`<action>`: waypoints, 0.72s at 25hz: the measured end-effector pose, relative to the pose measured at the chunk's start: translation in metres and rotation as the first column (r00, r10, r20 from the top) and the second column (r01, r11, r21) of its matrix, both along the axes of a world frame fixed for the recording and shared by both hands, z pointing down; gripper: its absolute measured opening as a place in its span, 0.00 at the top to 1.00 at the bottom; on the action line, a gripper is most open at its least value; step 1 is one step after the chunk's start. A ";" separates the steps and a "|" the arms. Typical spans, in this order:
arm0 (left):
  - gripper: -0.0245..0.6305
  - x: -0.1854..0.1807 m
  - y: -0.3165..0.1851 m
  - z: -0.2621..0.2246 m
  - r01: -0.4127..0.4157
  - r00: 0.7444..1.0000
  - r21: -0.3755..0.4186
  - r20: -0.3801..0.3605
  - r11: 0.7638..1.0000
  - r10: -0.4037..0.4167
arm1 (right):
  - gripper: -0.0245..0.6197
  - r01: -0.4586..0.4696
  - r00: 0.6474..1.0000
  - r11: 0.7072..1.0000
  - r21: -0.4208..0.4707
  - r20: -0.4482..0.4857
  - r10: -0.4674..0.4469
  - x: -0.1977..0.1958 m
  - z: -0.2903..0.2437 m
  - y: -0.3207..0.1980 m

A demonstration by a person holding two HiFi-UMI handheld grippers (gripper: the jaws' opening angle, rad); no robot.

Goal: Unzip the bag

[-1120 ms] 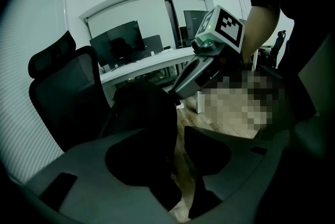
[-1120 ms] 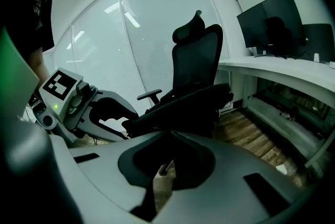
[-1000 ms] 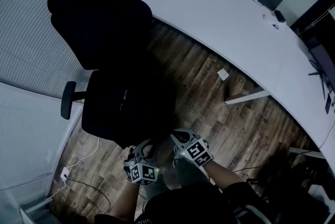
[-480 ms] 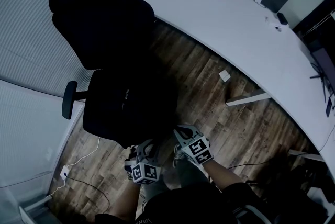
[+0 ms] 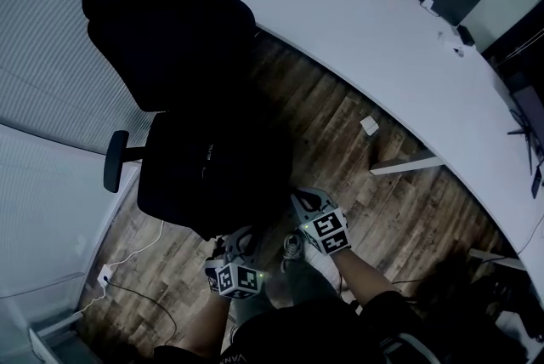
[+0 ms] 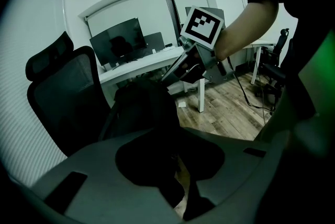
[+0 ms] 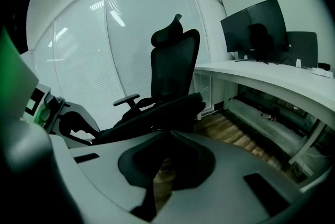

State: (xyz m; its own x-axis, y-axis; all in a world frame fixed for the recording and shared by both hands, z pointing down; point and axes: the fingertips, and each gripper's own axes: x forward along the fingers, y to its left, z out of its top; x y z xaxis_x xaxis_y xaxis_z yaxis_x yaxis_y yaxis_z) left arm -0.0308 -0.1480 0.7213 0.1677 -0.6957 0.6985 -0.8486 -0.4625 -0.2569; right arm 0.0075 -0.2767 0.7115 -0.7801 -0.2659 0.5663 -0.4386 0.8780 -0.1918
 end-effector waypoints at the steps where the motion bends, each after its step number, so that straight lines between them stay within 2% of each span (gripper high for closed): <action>1: 0.81 0.000 -0.001 0.000 0.004 1.000 0.001 -0.001 1.000 -0.004 | 0.89 -0.003 1.000 1.000 0.007 -0.004 0.003 0.000 0.000 -0.005; 18: 0.81 0.003 -0.006 0.001 0.055 0.998 0.001 -0.012 0.998 -0.055 | 0.89 -0.069 0.997 0.996 0.055 -0.023 0.071 -0.011 0.003 -0.085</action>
State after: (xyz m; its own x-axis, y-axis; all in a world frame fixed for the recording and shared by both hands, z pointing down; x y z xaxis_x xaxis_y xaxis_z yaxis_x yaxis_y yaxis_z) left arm -0.0279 -0.1536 0.7224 0.1375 -0.7051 0.6956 -0.8757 -0.4147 -0.2473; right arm -0.0038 -0.3621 0.7148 -0.7444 -0.3502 0.5685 -0.5033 0.8538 -0.1330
